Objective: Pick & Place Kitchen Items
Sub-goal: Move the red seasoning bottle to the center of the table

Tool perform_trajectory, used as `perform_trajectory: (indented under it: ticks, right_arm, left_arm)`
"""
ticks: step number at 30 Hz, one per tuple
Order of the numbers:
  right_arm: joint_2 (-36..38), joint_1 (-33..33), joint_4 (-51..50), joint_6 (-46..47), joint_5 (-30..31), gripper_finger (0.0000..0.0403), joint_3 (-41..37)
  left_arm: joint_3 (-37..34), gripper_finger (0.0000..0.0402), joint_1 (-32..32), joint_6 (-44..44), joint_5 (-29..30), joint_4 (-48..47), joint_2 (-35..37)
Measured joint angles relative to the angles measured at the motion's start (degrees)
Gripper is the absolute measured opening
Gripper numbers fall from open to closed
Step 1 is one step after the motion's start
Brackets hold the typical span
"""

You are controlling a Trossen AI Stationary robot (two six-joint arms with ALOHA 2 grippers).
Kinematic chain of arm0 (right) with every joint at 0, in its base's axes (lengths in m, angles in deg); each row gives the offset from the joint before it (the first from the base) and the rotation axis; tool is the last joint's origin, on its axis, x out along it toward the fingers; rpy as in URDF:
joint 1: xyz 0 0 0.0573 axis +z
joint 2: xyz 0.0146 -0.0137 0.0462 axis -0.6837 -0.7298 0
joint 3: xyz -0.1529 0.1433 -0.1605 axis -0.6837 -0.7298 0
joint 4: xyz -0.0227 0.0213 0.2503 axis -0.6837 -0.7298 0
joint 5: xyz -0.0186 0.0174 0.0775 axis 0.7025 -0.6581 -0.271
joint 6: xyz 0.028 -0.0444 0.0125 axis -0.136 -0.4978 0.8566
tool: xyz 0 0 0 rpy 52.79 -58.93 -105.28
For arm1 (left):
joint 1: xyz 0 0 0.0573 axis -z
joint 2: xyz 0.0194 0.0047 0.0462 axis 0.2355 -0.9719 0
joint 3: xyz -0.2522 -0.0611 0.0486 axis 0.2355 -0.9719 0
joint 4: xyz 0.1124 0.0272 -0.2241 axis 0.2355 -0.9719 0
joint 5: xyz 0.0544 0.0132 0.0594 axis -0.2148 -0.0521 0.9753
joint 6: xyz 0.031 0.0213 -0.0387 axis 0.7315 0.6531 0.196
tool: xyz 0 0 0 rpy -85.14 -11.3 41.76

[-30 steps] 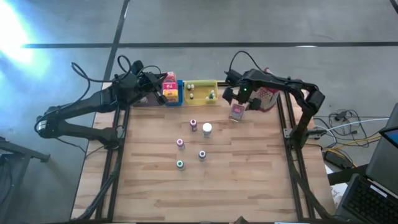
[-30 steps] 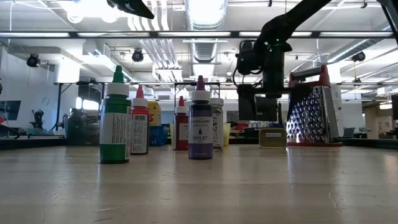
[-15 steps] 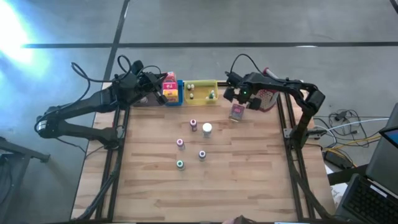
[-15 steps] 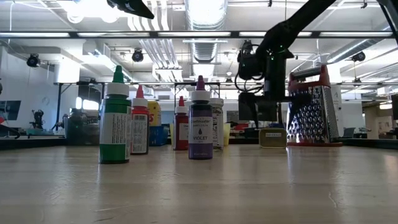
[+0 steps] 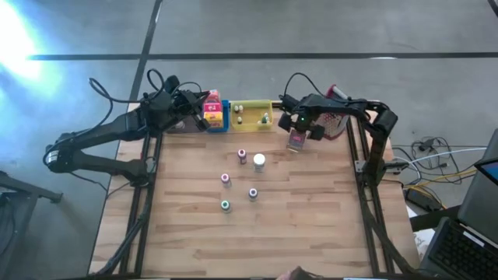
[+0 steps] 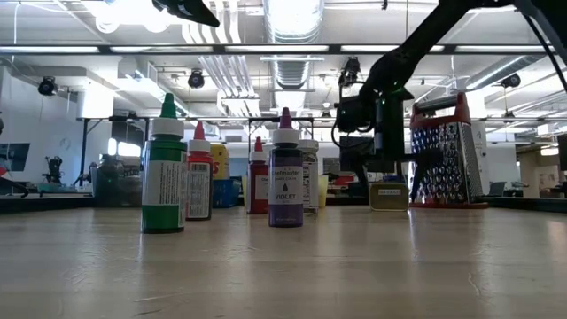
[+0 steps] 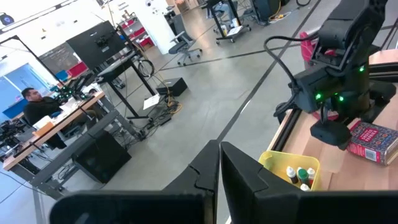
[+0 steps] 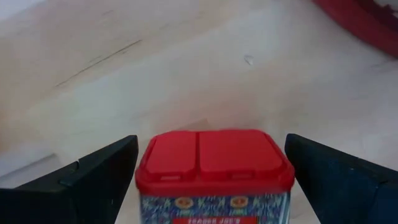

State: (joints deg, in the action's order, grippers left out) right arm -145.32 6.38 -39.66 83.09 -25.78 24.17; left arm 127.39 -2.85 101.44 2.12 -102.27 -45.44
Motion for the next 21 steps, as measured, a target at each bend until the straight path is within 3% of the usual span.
perform_trajectory:
  ticks: [15, 21]
  right_arm:
    - [-0.51, 0.13, 0.46, -0.02, 0.2, 0.0399, 0.17]
    - [-0.51, 0.6, 0.86, 0.29, 0.17, 0.0359, 0.11]
  left_arm:
    - [0.01, 0.0022, 0.0, 0.0, 0.0, 0.01, 0.0]
    - [0.0, 0.0022, 0.0, 0.0, 0.01, 0.0, 0.0]
